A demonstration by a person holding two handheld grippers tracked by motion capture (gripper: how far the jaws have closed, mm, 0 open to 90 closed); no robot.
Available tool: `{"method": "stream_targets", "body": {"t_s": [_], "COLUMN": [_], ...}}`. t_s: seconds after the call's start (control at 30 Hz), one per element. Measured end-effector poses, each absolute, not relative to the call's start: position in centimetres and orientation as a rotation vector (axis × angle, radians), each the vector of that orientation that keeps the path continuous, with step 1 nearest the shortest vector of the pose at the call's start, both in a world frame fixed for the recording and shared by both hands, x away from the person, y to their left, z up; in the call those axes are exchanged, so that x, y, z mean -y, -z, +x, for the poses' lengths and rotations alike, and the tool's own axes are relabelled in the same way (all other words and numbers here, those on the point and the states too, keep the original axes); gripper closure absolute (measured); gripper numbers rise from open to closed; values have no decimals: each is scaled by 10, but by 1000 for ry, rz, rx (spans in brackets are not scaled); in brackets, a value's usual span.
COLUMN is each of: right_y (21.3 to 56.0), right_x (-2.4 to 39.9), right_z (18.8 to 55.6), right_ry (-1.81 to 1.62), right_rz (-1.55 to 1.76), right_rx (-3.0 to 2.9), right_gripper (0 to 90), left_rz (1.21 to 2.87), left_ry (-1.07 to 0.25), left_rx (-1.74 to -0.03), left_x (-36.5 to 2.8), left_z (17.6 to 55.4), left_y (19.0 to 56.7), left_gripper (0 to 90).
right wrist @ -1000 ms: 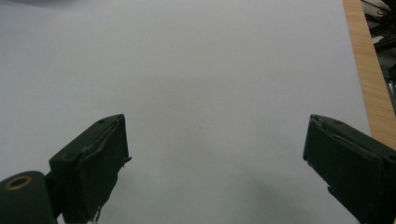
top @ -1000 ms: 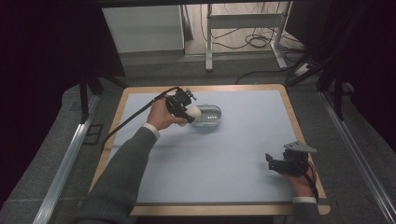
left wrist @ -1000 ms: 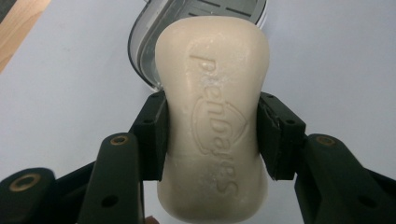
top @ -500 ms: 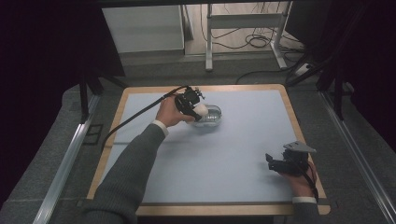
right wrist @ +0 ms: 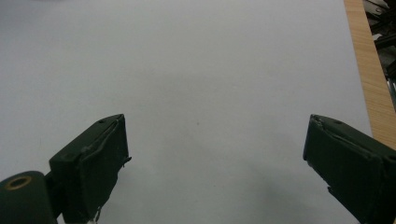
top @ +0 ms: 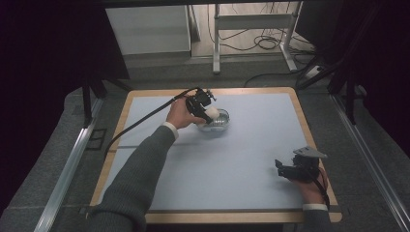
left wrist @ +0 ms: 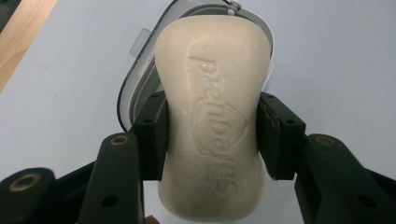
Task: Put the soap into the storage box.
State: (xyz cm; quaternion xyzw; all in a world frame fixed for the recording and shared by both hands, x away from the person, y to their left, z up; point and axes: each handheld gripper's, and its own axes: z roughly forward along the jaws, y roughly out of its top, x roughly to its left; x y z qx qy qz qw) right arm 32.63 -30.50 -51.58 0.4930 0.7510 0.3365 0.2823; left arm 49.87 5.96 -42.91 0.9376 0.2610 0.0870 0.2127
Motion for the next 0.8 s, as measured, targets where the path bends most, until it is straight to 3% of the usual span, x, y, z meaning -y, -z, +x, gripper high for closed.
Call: {"method": "stream_targets", "body": {"t_s": [0.8], "right_y": [520], "right_x": [303], "right_z": [328], "right_ry": [-888], "right_rz": [1323], "right_rx": [-2027], "right_gripper": [64], "left_rz": [2631], "left_ry": [-229], "left_rx": [-673], "left_x": [-53], "left_z": [514], "left_y": [444], "left_gripper": [499]}}
